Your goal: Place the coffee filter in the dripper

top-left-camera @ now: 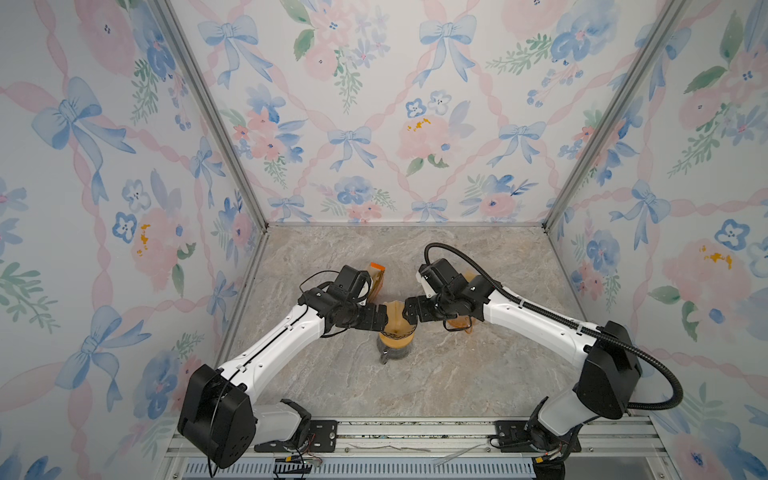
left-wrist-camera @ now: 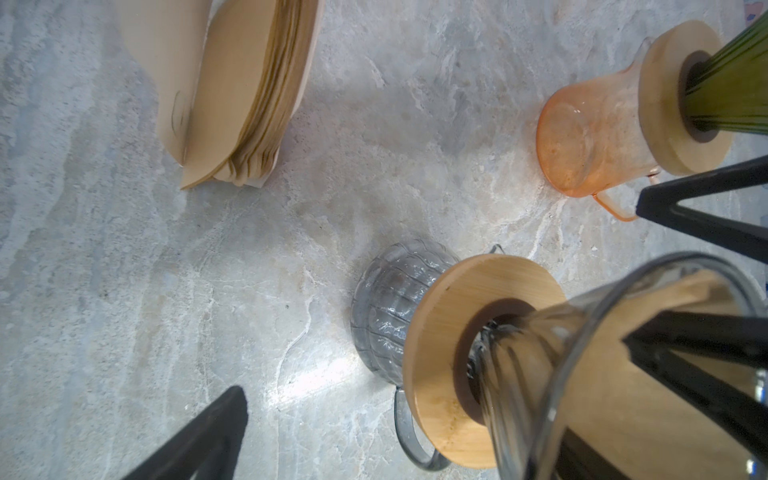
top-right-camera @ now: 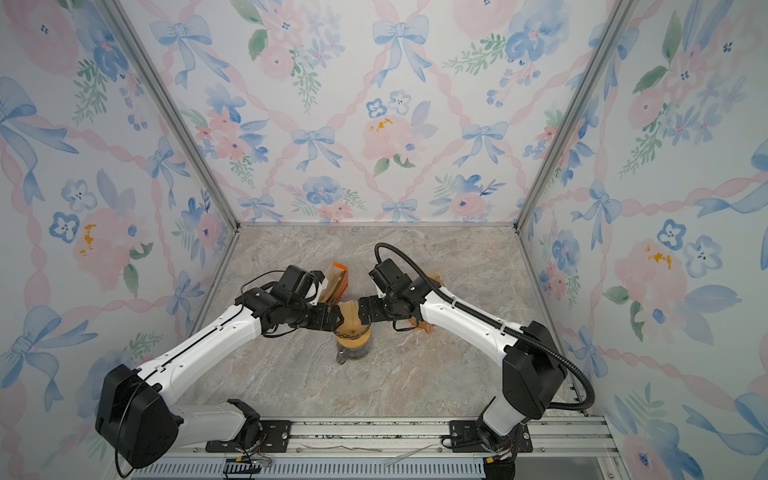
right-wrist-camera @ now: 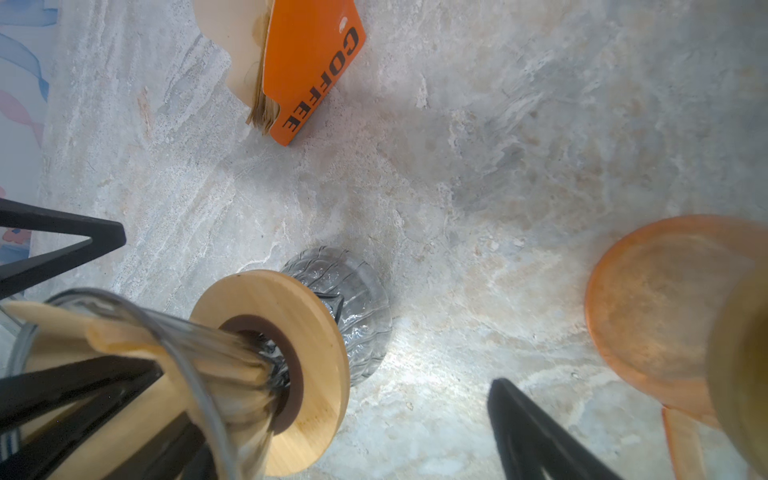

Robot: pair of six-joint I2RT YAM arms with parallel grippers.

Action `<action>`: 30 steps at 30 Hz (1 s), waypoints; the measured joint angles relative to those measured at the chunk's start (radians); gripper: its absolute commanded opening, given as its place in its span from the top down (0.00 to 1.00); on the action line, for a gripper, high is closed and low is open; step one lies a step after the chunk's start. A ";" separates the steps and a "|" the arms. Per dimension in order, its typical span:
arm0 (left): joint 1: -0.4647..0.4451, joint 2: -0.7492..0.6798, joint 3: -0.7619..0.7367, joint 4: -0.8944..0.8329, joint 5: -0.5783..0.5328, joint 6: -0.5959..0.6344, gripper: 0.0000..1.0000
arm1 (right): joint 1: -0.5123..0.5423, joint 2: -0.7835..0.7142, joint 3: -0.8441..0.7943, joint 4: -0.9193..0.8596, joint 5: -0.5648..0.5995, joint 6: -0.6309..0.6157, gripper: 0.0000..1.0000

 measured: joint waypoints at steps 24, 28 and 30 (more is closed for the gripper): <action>0.000 0.000 0.000 0.002 0.000 -0.003 0.02 | -0.010 -0.040 -0.003 0.073 -0.075 -0.009 0.04; 0.000 0.000 0.000 0.002 0.000 -0.003 0.02 | -0.015 -0.018 0.000 0.072 -0.065 -0.009 0.04; 0.000 0.000 0.000 0.002 0.000 -0.003 0.02 | -0.016 -0.013 0.000 0.072 -0.056 -0.009 0.04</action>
